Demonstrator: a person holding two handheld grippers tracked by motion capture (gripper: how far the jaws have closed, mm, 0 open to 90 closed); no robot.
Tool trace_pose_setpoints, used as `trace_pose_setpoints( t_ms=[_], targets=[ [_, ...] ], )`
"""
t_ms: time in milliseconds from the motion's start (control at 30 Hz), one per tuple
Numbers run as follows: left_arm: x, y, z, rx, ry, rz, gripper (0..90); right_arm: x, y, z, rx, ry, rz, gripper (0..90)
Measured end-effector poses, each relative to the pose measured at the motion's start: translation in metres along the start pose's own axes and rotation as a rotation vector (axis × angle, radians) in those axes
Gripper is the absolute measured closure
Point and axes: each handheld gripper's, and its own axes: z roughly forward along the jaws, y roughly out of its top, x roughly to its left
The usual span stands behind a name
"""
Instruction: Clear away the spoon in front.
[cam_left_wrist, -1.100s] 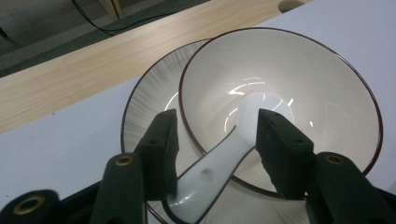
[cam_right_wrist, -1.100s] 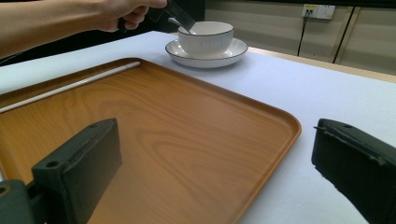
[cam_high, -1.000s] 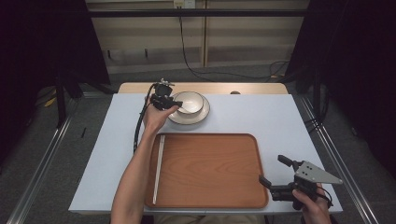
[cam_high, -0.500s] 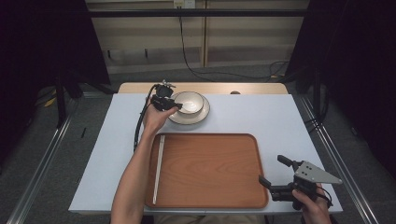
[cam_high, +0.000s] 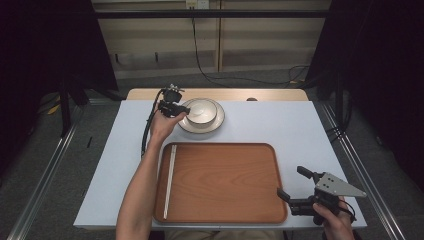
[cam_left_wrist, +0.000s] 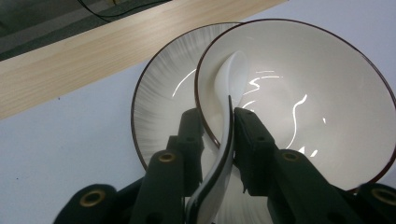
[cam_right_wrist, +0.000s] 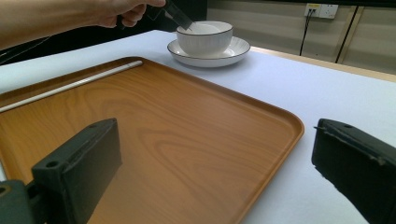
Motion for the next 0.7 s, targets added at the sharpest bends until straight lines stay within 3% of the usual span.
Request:
trace_pose_setpoints(
  t_ms=[67,200,233,267,333,467,500,567,700],
  targets=[
    [0.000,0.001,-0.001,0.009,0.005,0.013,75.5,0.000,0.000,0.000,0.000,0.000,0.000,1.2],
    [-0.003,0.002,-0.004,-0.017,0.000,-0.012,79.8,0.000,0.000,0.000,0.003,0.005,0.000,1.3],
    [-0.001,0.002,-0.007,0.003,0.003,0.011,81.0,0.000,0.000,0.000,0.003,0.004,-0.003,1.3],
    [-0.001,0.002,-0.007,-0.010,-0.010,0.004,82.0,0.000,0.000,0.000,0.005,0.004,0.000,1.2],
    [-0.002,0.003,-0.009,-0.010,0.003,0.010,83.8,0.000,0.000,0.000,0.003,0.004,-0.002,1.3],
    [-0.005,0.004,-0.009,-0.007,0.011,0.000,84.4,0.000,0.000,0.000,0.003,0.001,0.001,1.3],
    [-0.003,0.003,-0.009,-0.014,-0.011,-0.016,84.4,0.000,0.000,0.000,0.001,-0.001,0.002,1.3],
    [-0.003,0.003,-0.010,-0.007,-0.006,-0.023,84.4,0.000,0.000,0.000,0.002,0.004,-0.001,1.3],
    [-0.003,0.002,-0.013,-0.038,-0.020,-0.042,84.5,0.000,0.000,0.000,-0.001,-0.002,0.004,1.3]
  ],
)
